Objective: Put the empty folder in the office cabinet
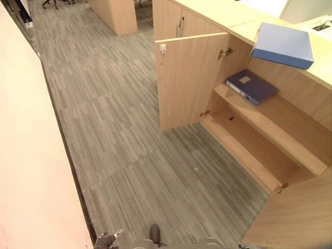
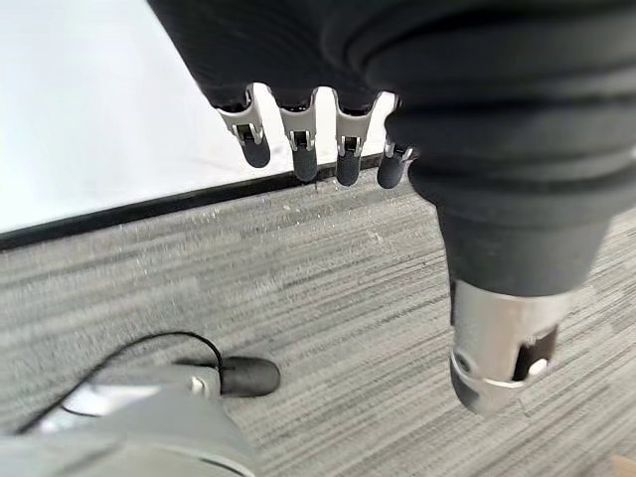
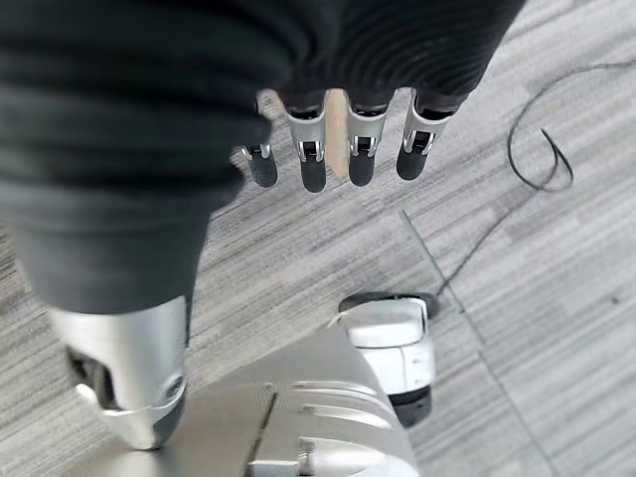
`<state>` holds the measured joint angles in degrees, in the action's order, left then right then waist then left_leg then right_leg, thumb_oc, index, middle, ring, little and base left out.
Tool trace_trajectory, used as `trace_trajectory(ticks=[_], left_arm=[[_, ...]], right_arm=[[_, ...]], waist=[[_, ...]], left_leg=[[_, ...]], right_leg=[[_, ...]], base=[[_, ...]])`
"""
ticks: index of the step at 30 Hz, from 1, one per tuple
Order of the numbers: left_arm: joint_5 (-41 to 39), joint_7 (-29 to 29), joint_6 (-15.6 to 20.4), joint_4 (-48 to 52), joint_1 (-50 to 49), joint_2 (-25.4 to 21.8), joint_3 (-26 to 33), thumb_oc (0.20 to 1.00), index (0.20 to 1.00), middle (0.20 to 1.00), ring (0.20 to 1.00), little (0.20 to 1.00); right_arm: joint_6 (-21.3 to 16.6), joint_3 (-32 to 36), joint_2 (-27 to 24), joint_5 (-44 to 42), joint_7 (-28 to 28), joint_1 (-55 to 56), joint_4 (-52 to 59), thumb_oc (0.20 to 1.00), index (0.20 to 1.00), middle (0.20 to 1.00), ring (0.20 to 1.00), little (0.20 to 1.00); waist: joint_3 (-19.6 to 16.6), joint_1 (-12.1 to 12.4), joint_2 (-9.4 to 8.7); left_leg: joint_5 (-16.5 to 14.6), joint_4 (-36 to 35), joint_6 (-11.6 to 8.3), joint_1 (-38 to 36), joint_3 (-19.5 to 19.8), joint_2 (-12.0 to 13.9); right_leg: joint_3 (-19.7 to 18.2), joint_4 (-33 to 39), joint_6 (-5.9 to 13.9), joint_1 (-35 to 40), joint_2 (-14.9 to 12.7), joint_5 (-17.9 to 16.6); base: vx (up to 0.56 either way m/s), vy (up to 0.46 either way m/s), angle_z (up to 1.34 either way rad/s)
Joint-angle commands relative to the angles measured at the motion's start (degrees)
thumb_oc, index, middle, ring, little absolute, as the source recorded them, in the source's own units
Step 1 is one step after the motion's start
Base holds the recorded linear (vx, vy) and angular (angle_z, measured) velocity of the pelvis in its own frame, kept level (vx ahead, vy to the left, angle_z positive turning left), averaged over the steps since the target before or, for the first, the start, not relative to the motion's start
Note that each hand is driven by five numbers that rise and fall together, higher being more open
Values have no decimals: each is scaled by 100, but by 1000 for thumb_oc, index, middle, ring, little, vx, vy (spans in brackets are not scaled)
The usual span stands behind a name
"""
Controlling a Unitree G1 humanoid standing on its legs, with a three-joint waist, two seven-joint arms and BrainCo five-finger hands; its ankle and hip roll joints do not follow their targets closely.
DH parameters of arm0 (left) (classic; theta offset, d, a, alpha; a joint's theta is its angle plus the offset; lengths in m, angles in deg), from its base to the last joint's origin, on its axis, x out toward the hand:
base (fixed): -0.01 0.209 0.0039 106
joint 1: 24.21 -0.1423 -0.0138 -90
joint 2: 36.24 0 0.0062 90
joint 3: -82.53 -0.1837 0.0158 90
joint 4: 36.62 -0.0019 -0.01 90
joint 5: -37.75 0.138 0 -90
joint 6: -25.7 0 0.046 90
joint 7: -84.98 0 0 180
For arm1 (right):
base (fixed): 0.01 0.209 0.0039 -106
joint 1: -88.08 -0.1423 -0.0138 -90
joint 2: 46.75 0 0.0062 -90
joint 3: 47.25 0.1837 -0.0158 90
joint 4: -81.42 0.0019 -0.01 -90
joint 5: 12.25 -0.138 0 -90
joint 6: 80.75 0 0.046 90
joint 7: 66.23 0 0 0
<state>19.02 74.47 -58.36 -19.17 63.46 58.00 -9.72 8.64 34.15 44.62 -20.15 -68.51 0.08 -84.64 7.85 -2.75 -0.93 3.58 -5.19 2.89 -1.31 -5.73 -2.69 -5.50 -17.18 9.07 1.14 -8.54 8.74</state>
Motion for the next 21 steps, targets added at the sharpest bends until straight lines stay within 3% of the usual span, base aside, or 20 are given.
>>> trace_trajectory(ticks=[1, 2, 3, 4, 5, 8, 9, 10, 13, 16, 19, 21], left_arm=[[202, 27, -16, 6, -142, -54, 124, 1000, 1000, 1000, 1000, 1000], [204, 44, -31, 6, -149, -69, 134, 1000, 1000, 1000, 1000, 1000], [217, 62, -67, -14, -165, -102, 169, 1000, 1000, 1000, 1000, 1000], [231, 47, -83, -50, -177, -142, 201, 1000, 1000, 1000, 1000, 1000], [218, 26, -80, -60, -160, -162, 215, 1000, 1000, 1000, 1000, 1000], [159, -7, -46, -61, -81, -169, 176, 1000, 1000, 1000, 1000, 1000], [158, -7, -46, -62, -79, -167, 176, 1000, 1000, 1000, 1000, 1000], [156, -20, -44, -57, -42, -135, 151, 1000, 1000, 1000, 1000, 1000], [175, -28, -27, -53, 13, -88, 157, 1000, 1000, 1000, 1000, 1000], [193, -31, -14, -60, 30, -78, 190, 1000, 1000, 1000, 1000, 1000], [285, -38, -12, -145, 34, -41, 170, 1000, 1000, 1000, 1000, 1000], [219, -42, -34, -220, 18, 30, 165, 1000, 1000, 1000, 1000, 1000]], right_arm=[[33, -152, -132, -82, 59, 151, 224, 1000, 1000, 1000, 1000, 1000], [34, -164, -132, -65, 64, 164, 235, 1000, 1000, 1000, 1000, 1000], [22, -181, -136, -63, 61, 181, 241, 1000, 1000, 1000, 1000, 1000], [5, -208, -123, -24, 48, 206, 259, 1000, 1000, 1000, 1000, 1000], [-8, -219, -116, -17, 38, 201, 289, 1000, 1000, 1000, 1000, 1000], [-16, -248, -121, -73, 4, 86, 389, 1000, 1000, 1000, 1000, 1000], [-16, -248, -122, -73, 4, 84, 389, 1000, 1000, 1000, 1000, 1000], [-16, -273, -117, -133, -20, 18, 418, 1000, 1000, 1000, 1000, 1000], [-20, -278, -124, -202, -26, -63, 439, 1000, 1000, 1000, 1000, 1000], [-13, -278, -126, -217, -20, -71, 413, 1000, 1000, 1000, 1000, 1000], [-21, -293, -116, -203, -51, -44, 287, 1000, 1000, 1000, 1000, 1000], [-12, -304, -131, -201, -64, -58, 115, 1000, 1000, 1000, 1000, 1000]], waist=[[140, -20, 60], [183, -19, 71], [279, -24, 95], [351, 26, 77], [369, 45, 62], [440, 8, 85], [441, 9, 91], [498, -93, 73], [566, -231, -17], [580, -267, -67], [455, -250, -140], [313, -245, -102]], left_leg=[[-279, 19, -81, 157, 179, -122], [-313, 19, -39, 110, 137, -141], [-391, 19, 7, 2, 8, -133], [-561, 19, -5, -145, -194, -108], [-606, 19, -33, -179, -322, -62], [-677, 19, -137, -254, -490, 77], [-679, 19, -141, -255, -490, 85], [-639, 19, -178, -296, -563, 96], [-777, 19, -257, -552, -524, 41], [-875, 19, -298, -690, -468, 34], [-1020, 19, -330, -817, -362, 24], [-1029, 19, -419, -1011, -319, 255]], right_leg=[[127, -295, -88, -250, -144, -1433], [247, -575, -129, -374, -220, -1575], [634, -1008, -207, -552, -359, -1695], [1221, -1242, -164, -651, -620, -1577], [1574, -1099, -153, -678, -706, -1494], [2075, -487, -69, -1022, -516, -1254], [2078, -477, -74, -1016, -507, -1256], [2149, 380, -74, -1218, -299, -1470], [1919, 1422, 78, -1394, -8, -1856], [1713, 1719, 141, -1472, 120, -2009], [1701, 2039, 41, -1209, 166, -2031], [1702, 1878, -75, -1063, 338, -1857]], base=[[52, 150, -11], [49, 191, -15], [117, 208, -17], [129, 160, -61], [129, 47, -76], [71, -70, -70], [61, -105, -49], [91, -116, -41], [177, -160, -35], [146, -132, 16], [287, -273, 47], [317, -306, 37]])
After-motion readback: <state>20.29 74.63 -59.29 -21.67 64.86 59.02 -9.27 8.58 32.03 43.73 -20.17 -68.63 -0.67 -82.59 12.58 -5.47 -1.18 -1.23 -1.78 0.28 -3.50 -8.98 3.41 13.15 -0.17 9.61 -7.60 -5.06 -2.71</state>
